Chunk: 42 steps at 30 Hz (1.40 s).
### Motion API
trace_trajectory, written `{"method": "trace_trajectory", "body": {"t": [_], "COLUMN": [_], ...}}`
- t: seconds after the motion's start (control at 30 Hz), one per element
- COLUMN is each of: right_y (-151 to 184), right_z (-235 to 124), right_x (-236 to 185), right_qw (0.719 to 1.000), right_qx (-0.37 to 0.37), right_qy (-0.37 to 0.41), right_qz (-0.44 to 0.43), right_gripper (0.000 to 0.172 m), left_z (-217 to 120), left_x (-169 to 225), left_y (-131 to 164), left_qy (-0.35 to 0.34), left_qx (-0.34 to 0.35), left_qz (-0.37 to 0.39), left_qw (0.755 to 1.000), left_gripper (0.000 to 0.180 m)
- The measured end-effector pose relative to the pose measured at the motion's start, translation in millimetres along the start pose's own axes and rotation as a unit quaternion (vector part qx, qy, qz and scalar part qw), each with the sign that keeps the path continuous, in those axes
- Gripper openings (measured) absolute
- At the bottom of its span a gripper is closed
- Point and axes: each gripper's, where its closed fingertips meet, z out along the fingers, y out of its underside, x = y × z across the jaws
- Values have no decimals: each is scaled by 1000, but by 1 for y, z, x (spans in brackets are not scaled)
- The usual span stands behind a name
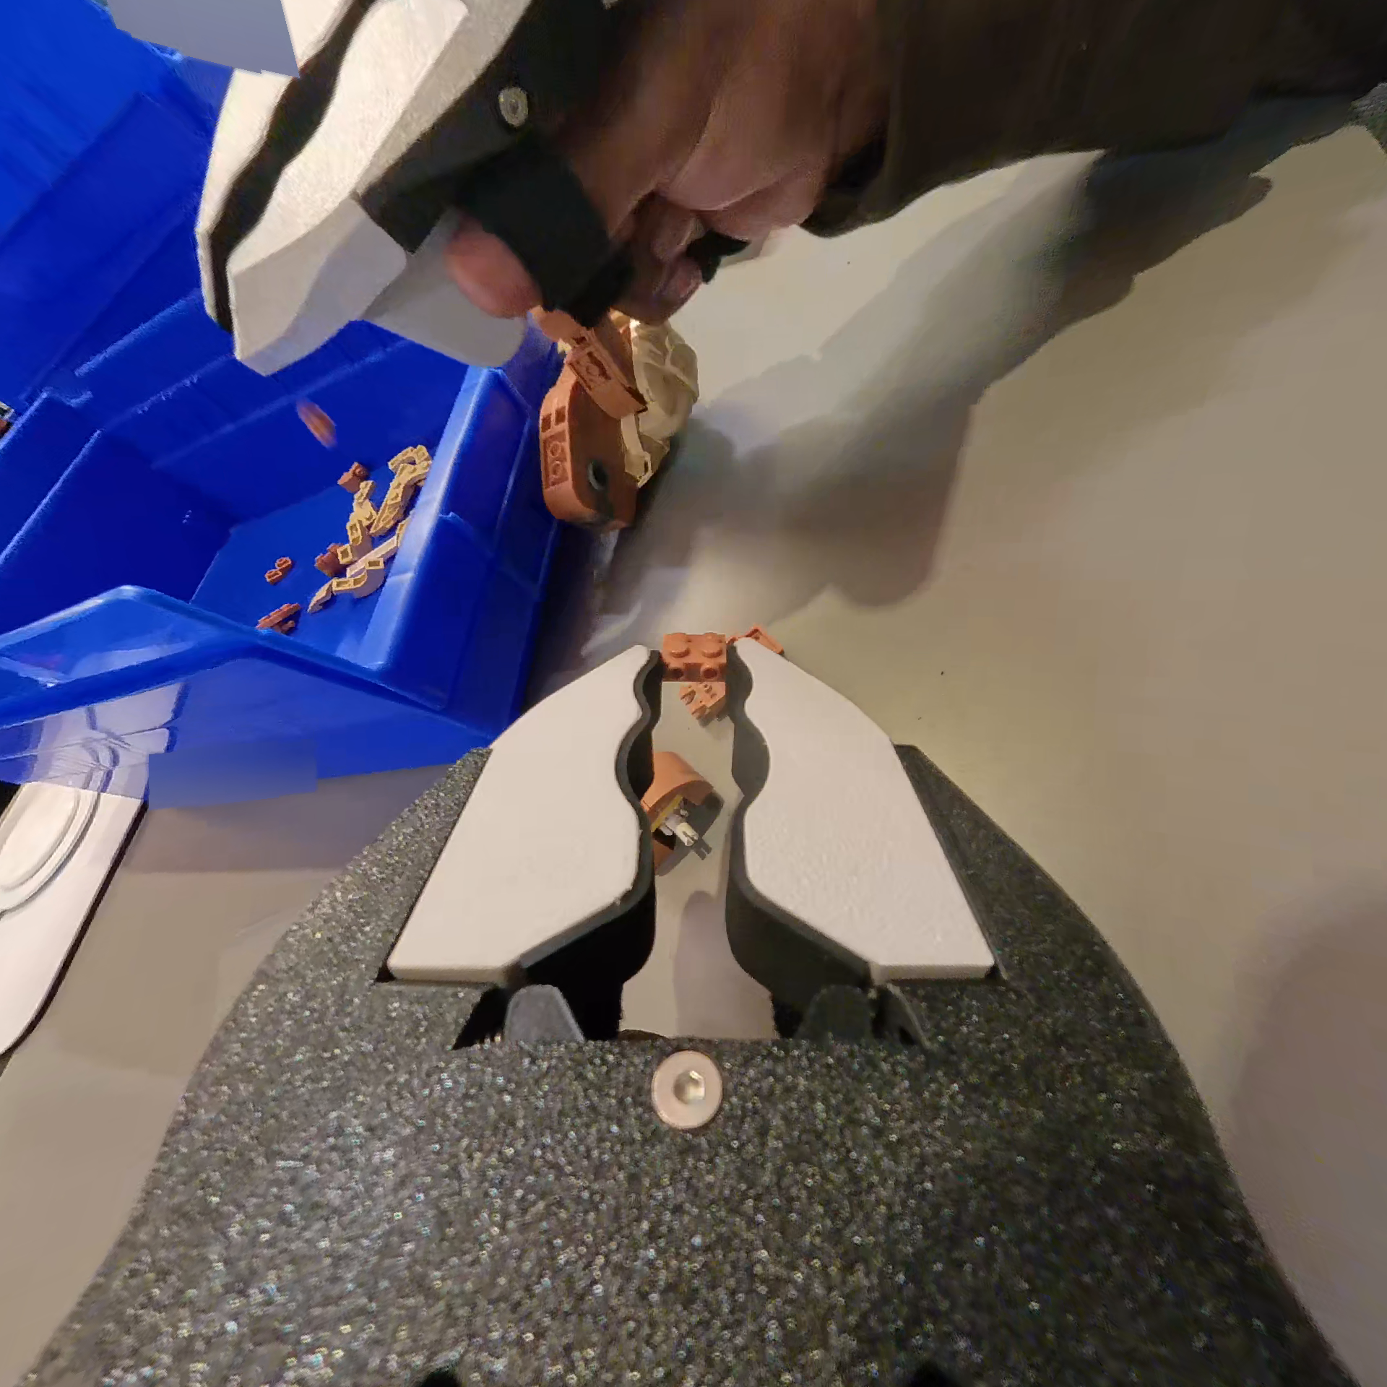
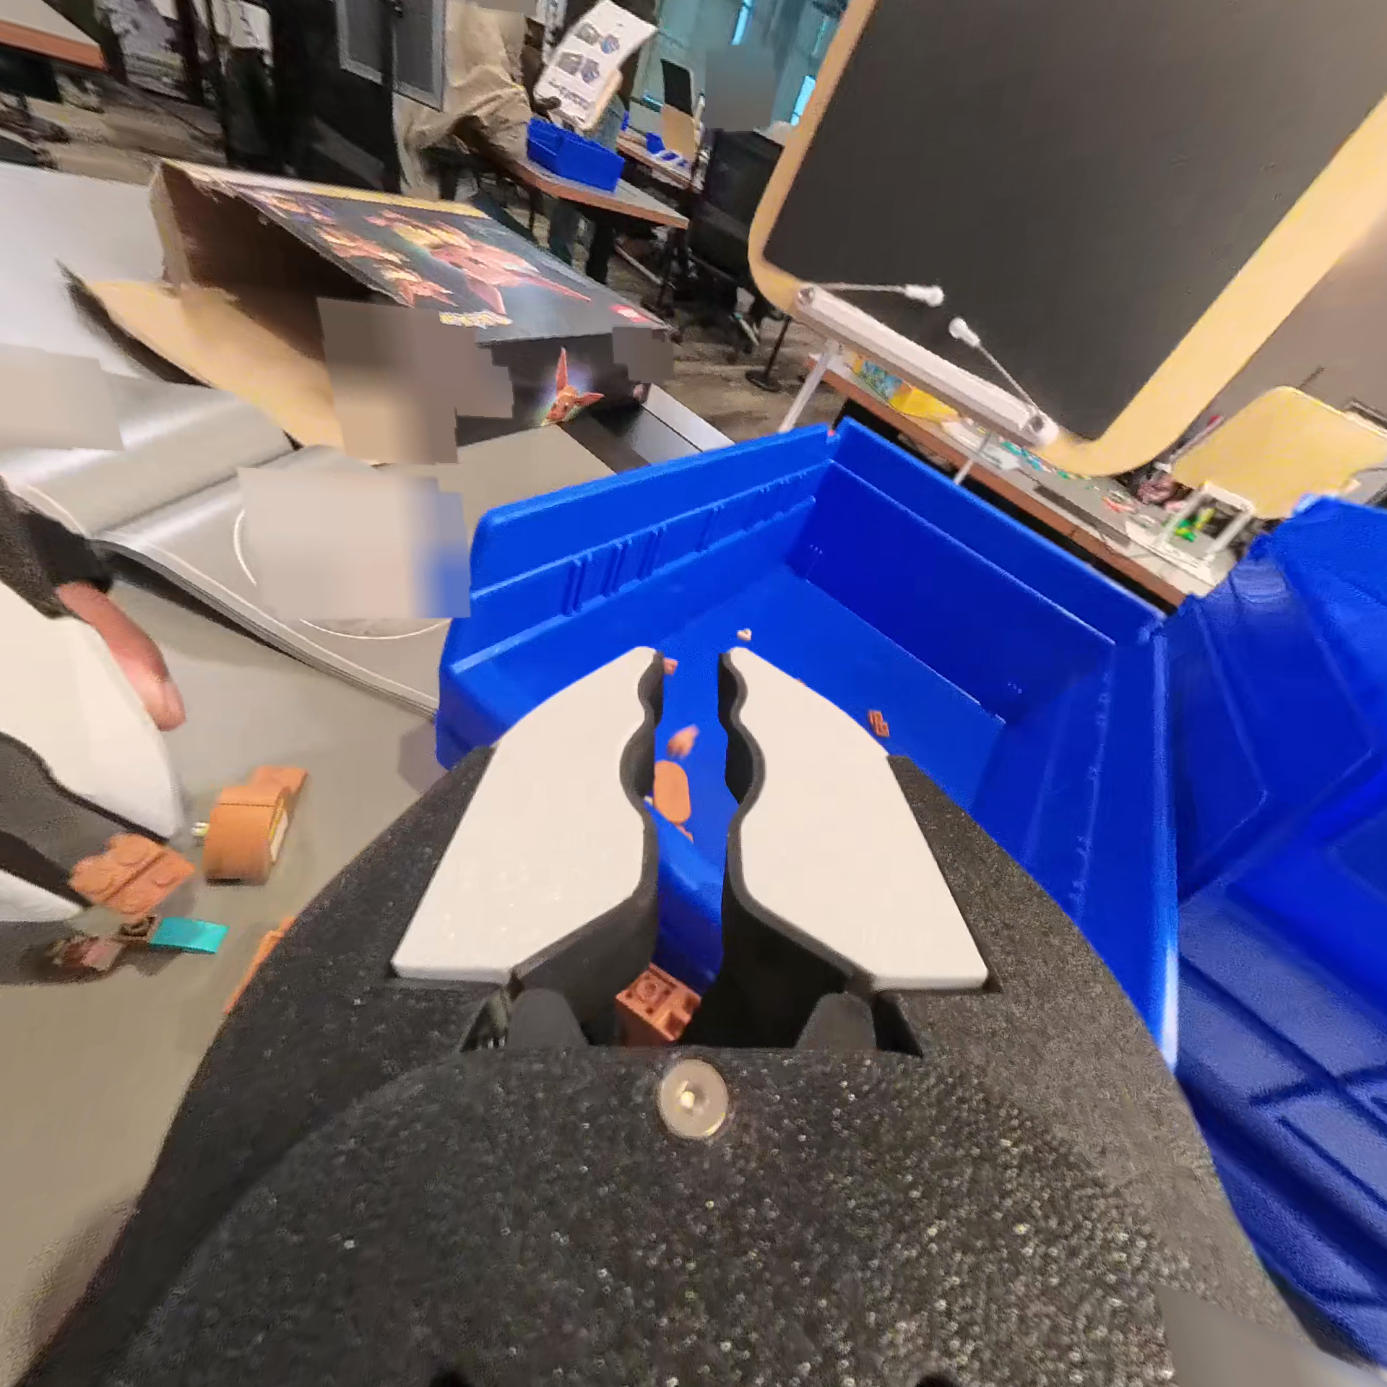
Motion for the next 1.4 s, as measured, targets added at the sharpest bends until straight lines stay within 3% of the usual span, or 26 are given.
{"method": "trace_trajectory", "body": {"t": [0.2,0.4,0.77,0.9,1.13,1.4], "right_y": [14,10,37,37,27,30], "right_z": [-13,-31,-42,-50,-50,-41], "right_x": [-11,-28,-28,-36,-89,-123], "right_qw": [998,994,996,997,974,938], "right_qx": [-12,-1,-47,-23,41,59], "right_qy": [39,12,10,21,-37,-36], "right_qz": [-56,-111,-70,-77,-218,-340], "right_gripper": [22,19,18,17,17,21], "left_z": [0,-3,-2,-2,-9,-10], "left_x": [1,-8,-9,-8,-13,-5], "left_y": [-1,-2,0,-3,-15,-24], "left_qy": [4,6,16,25,62,119], "left_qx": [4,25,29,40,90,119], "left_qz": [-17,-70,-92,-110,-209,-285], "left_qw": [1000,997,995,993,972,944], "left_gripper": [16,16,16,16,16,16]}}
